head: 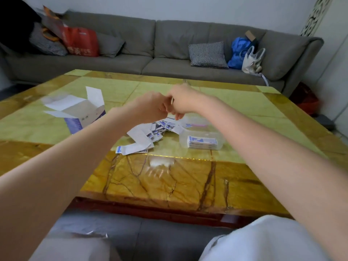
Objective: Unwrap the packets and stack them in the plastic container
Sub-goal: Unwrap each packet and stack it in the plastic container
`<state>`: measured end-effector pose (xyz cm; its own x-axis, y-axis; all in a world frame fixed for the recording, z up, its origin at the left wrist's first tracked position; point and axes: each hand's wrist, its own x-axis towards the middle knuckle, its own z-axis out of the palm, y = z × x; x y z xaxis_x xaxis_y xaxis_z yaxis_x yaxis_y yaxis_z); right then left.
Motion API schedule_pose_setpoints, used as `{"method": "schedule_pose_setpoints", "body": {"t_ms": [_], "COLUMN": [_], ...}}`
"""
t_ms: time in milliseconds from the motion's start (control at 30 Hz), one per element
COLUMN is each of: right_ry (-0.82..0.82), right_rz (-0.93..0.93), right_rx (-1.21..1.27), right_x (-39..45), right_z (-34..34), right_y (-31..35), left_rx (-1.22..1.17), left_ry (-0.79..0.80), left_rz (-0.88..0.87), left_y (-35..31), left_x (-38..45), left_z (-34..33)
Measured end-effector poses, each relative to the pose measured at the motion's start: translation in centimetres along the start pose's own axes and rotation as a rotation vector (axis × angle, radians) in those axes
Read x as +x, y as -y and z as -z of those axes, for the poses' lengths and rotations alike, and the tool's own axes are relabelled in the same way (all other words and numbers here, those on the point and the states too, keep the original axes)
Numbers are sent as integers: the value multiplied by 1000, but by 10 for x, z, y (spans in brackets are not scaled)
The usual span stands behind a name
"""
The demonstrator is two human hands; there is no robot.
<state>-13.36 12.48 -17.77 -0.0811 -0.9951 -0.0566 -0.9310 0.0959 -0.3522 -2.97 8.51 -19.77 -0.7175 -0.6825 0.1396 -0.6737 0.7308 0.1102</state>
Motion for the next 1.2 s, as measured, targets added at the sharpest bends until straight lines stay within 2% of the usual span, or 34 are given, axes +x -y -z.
{"method": "schedule_pose_setpoints", "body": {"t_ms": [167, 233, 367, 500, 767, 1033, 1200], "right_ry": [99, 124, 41, -40, -165, -263, -243], "right_rz": [118, 121, 112, 84, 14, 111, 142], "right_rx": [-82, -77, -35, 90, 288, 106, 63], "right_x": [8, 15, 18, 15, 7, -12, -24], "right_z": [-72, -103, -137, -138, -122, -107, -108], "right_y": [35, 33, 20, 13, -4, -14, -12], "left_rx": [120, 147, 27, -144, -198, -155, -44], "left_ry": [299, 339, 254, 232, 174, 52, -90], "left_rz": [140, 159, 172, 162, 131, 191, 119], "left_y": [61, 74, 85, 89, 86, 91, 86], "left_x": [-45, -55, -59, -61, -57, -66, -73], "left_z": [-39, -55, -67, -67, -68, -73, -69]}}
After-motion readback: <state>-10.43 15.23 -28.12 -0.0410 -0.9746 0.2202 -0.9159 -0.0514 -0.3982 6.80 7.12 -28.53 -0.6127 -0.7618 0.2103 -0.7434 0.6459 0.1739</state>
